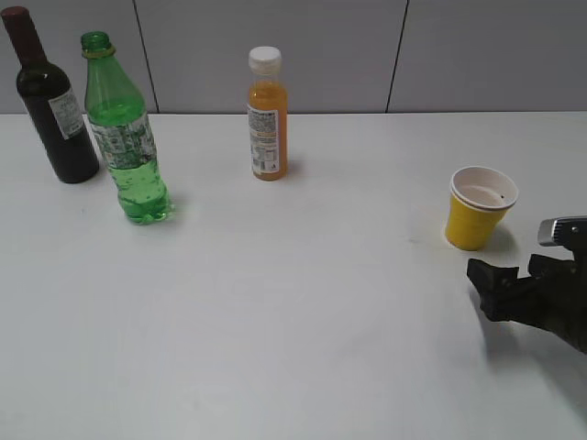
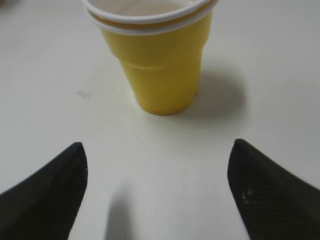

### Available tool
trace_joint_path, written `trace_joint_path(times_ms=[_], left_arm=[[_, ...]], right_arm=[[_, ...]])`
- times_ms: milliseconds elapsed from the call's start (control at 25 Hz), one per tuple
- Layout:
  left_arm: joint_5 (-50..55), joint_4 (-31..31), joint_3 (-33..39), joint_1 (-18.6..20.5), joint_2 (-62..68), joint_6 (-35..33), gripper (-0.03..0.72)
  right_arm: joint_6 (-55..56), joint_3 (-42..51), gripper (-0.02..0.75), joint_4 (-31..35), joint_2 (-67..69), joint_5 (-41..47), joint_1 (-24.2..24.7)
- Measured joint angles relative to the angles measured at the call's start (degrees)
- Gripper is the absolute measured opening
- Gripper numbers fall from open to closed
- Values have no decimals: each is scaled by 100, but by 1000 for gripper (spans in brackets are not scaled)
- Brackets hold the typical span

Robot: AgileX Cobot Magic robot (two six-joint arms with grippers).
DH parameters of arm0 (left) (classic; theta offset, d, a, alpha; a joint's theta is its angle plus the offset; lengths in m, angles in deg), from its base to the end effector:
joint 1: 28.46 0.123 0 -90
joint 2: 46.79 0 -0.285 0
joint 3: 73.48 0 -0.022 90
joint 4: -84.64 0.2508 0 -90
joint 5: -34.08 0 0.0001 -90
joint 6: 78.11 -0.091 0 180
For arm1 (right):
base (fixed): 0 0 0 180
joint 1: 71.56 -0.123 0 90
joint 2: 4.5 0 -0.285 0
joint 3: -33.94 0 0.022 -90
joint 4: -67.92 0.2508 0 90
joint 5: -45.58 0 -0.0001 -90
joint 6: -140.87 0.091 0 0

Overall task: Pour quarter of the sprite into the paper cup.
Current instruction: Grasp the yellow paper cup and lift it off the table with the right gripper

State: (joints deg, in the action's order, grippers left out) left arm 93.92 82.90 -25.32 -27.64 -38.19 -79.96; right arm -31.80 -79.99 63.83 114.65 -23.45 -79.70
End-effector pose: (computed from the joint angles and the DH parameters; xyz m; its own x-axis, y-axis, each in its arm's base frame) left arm -0.0028 -0.0024 0.2807 -0.4473 0.0106 -0.8943 0.0168 0.9999 0.0035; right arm 0.2162 0.0370 0.0799 -0.4558 0.0378 -0.8893 -0.1546 0.9805 0.1209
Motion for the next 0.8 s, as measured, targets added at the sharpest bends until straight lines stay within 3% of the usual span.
trace_joint_path(times_ms=[800], left_arm=[[0,0,0,0,0,0,583]], right_arm=[[138,-1251,668,-78,931,-5,0]])
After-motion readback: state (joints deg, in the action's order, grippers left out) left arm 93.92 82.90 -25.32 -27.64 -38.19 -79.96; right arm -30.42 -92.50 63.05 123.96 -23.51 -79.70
